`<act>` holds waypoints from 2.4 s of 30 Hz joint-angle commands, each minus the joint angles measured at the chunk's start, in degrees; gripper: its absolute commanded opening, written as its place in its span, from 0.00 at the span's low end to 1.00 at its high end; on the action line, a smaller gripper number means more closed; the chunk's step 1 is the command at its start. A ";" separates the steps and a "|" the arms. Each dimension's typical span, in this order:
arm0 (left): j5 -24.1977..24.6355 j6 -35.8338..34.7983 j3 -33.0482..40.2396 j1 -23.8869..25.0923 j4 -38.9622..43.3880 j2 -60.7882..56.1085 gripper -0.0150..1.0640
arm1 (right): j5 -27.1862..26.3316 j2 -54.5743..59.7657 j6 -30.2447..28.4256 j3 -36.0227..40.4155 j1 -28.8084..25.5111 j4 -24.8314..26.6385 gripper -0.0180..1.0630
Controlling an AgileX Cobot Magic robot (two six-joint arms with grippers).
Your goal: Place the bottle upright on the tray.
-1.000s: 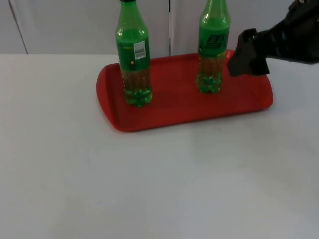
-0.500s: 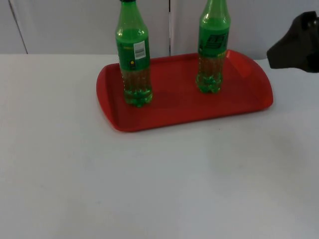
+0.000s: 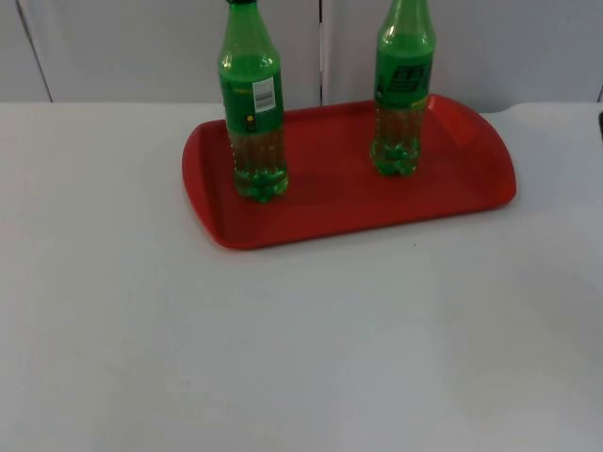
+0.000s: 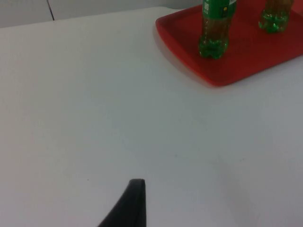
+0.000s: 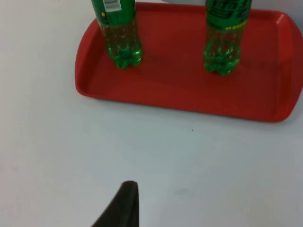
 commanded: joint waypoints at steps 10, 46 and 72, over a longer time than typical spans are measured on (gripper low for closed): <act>-0.63 -0.30 0.27 -0.02 0.06 -0.20 0.99 | 9.59 -17.50 -0.55 1.69 0.10 0.16 0.99; -0.63 -0.30 0.27 -0.02 0.32 -0.20 0.99 | 41.68 -53.68 -7.78 2.85 -0.07 4.35 0.99; -0.63 -0.30 0.27 -0.02 0.42 -0.20 0.99 | 44.33 -53.68 -8.37 4.29 -0.07 3.03 0.99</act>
